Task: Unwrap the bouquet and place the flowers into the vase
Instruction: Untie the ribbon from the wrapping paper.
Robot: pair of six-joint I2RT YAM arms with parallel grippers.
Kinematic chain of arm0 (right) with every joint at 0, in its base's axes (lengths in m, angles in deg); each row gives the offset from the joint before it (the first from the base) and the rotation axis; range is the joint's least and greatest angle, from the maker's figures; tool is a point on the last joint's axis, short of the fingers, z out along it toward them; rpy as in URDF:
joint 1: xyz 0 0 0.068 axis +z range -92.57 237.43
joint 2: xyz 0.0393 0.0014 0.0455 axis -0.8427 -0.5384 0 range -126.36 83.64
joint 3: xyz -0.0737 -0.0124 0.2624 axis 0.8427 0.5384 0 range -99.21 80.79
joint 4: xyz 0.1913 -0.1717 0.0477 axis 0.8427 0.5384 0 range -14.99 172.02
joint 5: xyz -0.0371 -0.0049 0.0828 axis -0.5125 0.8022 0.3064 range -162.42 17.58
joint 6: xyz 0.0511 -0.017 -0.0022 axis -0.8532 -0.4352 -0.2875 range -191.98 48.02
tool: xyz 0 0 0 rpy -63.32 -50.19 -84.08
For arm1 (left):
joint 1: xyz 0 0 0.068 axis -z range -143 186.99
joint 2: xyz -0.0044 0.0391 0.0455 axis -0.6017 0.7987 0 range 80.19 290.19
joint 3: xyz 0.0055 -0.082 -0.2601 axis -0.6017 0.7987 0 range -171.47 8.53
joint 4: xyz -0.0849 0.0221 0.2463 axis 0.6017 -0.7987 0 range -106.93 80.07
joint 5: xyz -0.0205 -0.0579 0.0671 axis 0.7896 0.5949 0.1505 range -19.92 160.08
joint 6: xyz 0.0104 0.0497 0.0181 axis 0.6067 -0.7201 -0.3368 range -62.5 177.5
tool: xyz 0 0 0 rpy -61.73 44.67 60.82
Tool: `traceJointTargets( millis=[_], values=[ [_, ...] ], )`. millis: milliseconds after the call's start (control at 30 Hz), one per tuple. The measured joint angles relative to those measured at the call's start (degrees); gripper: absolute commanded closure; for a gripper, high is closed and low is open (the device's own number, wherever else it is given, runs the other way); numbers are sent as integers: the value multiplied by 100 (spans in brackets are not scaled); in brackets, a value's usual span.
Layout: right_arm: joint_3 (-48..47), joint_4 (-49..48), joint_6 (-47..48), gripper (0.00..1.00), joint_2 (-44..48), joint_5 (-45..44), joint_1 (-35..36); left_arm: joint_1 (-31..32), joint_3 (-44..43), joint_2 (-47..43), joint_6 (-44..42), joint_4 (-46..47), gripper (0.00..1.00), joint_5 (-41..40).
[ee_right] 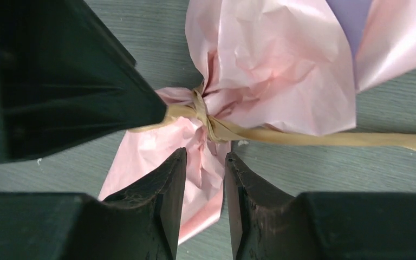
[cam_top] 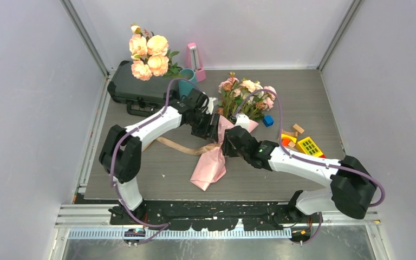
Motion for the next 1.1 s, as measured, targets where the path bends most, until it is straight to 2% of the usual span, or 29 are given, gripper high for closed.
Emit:
traceJointTargets(
  millis=[167, 800, 1100],
  values=[
    [-133, -195, 0, 63, -431, -278, 122, 0, 0, 376, 15, -42, 40, 28],
    [-262, -308, 0, 68, -863, -496, 127, 0, 0, 426, 118, -42, 53, 131],
    [-293, -293, 0, 68, -881, -496, 205, 0, 0, 483, 120, -42, 66, 179]
  ],
)
